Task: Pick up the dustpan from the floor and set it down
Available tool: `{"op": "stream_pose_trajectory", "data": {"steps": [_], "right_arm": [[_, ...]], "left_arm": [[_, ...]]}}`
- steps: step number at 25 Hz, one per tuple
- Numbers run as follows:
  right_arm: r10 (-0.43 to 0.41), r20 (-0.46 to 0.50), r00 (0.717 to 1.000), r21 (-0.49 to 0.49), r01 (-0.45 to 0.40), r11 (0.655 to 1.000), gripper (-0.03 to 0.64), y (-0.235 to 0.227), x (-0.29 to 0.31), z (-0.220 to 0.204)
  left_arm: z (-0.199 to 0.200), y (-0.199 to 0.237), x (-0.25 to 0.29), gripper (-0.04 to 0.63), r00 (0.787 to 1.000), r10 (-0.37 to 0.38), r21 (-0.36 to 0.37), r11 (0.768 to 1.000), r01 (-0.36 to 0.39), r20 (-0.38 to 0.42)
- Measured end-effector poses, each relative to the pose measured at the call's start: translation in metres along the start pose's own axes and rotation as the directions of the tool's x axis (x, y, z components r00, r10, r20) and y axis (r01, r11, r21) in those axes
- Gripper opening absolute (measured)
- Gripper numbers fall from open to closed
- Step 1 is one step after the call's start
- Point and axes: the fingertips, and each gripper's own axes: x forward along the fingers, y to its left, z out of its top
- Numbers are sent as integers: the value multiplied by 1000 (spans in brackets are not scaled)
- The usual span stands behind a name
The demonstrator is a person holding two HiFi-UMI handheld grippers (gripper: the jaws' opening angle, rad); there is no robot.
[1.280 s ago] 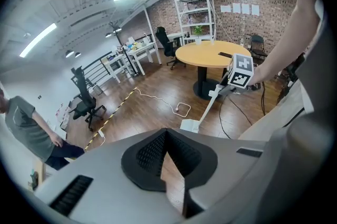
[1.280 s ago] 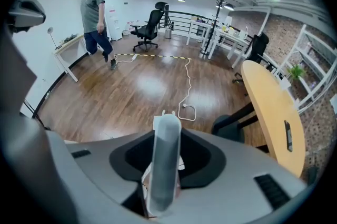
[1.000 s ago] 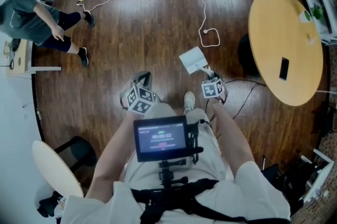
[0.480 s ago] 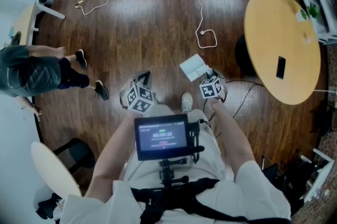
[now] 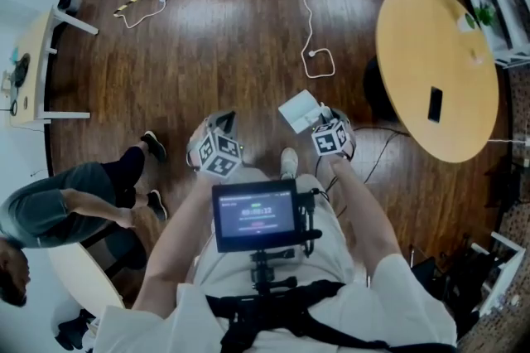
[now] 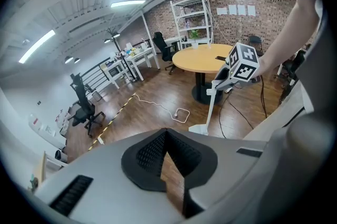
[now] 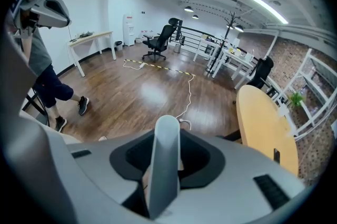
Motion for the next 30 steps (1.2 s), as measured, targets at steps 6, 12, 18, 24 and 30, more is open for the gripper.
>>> {"op": "stream_pose_trajectory", "data": {"steps": [6,12,18,24,30], "right_arm": [[16,9,1000,-5,-16,1000,143,-8,-10,4],[47,28,998,8,-48,999,144,-6,-18,21],[74,56,996,12,-75,997,144,-2,-29,43],[93,65,994,16,-95,995,144,-1,-38,55],[101,86,991,15,-103,995,144,3,-48,66]], "left_arm": [[13,-11,5,-6,1000,-3,4,1000,3,11],[18,-10,6,-6,1000,-3,6,1000,2,18],[18,-8,8,-6,1000,1,1,1000,-1,21],[19,-9,10,-6,1000,2,-3,1000,-2,23],[18,-9,9,-6,1000,4,-7,1000,-3,27]]}}
